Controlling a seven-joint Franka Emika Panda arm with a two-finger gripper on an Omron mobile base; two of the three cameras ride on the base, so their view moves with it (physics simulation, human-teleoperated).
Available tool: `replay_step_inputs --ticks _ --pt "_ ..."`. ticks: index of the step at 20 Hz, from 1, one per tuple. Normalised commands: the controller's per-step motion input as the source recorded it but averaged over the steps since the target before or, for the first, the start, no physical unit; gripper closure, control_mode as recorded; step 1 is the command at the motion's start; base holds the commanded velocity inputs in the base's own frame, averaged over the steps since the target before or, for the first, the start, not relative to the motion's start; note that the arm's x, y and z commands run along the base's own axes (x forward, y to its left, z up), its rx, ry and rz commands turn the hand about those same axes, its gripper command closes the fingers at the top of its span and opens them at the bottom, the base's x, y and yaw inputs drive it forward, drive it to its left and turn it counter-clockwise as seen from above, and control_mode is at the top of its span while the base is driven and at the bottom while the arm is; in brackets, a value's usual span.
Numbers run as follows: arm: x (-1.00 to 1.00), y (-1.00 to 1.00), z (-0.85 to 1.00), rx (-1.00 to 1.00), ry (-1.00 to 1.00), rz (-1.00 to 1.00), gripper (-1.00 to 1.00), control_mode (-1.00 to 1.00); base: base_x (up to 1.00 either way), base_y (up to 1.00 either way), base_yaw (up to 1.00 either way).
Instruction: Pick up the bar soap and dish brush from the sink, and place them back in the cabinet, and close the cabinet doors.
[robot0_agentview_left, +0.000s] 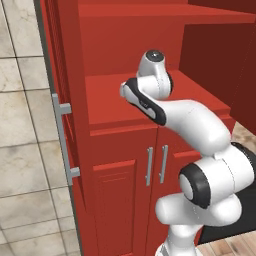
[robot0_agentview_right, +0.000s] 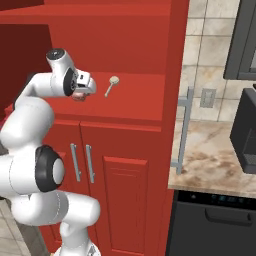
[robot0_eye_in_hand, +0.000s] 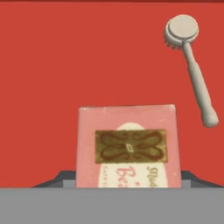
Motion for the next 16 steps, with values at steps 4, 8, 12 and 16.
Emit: replay_step_inputs --ticks 4,8,12,16 --pt "0.34 0.0 -0.15 0.0 0.0 0.0 1.0 -1.0 0.0 0.0 0.0" --pt "0.29 0.0 -0.15 0.0 0.0 0.0 1.0 -1.0 0.0 0.0 0.0" --pt "0.25 0.0 -0.09 0.0 0.0 0.0 1.0 -1.0 0.0 0.0 0.0" --pt "0.19 0.0 0.0 0.0 0.02 0.0 1.0 -1.0 0.0 0.0 0.0"
